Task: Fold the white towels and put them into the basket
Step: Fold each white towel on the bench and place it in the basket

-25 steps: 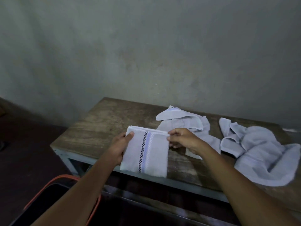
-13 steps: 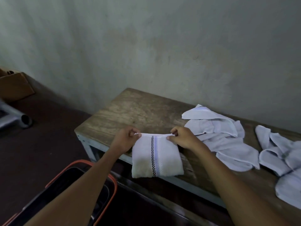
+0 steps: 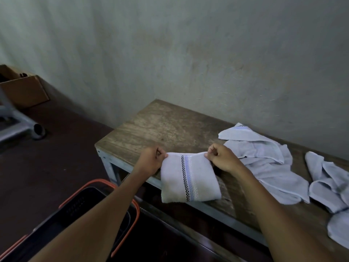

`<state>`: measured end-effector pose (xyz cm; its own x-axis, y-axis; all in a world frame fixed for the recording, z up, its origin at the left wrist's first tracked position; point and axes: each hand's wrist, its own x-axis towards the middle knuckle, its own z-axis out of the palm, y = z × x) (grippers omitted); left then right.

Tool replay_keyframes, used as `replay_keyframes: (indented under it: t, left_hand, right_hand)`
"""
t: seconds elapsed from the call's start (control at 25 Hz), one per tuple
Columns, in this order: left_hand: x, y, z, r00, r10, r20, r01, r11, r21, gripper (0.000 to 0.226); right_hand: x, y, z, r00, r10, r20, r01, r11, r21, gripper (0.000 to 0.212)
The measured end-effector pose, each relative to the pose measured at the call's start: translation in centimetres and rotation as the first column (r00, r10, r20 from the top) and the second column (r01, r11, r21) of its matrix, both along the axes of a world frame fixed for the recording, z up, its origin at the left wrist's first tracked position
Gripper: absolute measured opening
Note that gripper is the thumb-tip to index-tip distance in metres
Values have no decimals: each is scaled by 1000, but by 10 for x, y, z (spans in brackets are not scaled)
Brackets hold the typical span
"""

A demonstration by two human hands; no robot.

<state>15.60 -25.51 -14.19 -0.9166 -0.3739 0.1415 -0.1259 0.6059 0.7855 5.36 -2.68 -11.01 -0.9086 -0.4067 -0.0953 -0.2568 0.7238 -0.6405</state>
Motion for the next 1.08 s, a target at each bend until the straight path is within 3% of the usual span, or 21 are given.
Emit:
replay_keyframes:
  t: [0.12,0.2,0.28,0.36,0.44,0.64,0.76,0.92,1.08]
  left_hand:
    - [-2,11,7,996,84,-7,-84,985,-152,6]
    - [6,23,13,991,107,-81,-127,946,-298,17]
    - [22,38,11,1000,11,-24,-20,902,-431,47]
    - [35,53,-1,967,-61,246,191,813,-551,75]
    - [29,52,-14,928,-26,371,251,779,-575,75]
    - [-35,33,-10,922,-54,384,239,858,-454,59]
    - [-61,20,-6,913,-16,408,248,815,-523,58]
    - [-66,25,6,933,75,352,176,757,-629,57]
    - [-32,44,-6,953,-31,302,222,751,-621,56]
  right_hand:
    - [17,-9,-6,938,-65,-340,111,987,116,13]
    - [37,-12,-12,820,52,-570,45,987,154,24]
    - [57,-16,-16,824,289,-488,-97,920,380,61]
    - [64,-18,-28,889,367,-275,-183,833,522,86]
    - [53,-23,-36,929,311,-200,-170,840,516,75]
    - [7,-38,-36,944,278,-181,-164,866,472,63]
    - [-8,-46,-36,957,228,-179,-134,894,427,62]
    - [-9,-48,-22,955,180,-238,-84,927,364,57]
    - [8,-52,-29,915,289,-281,-147,889,434,58]
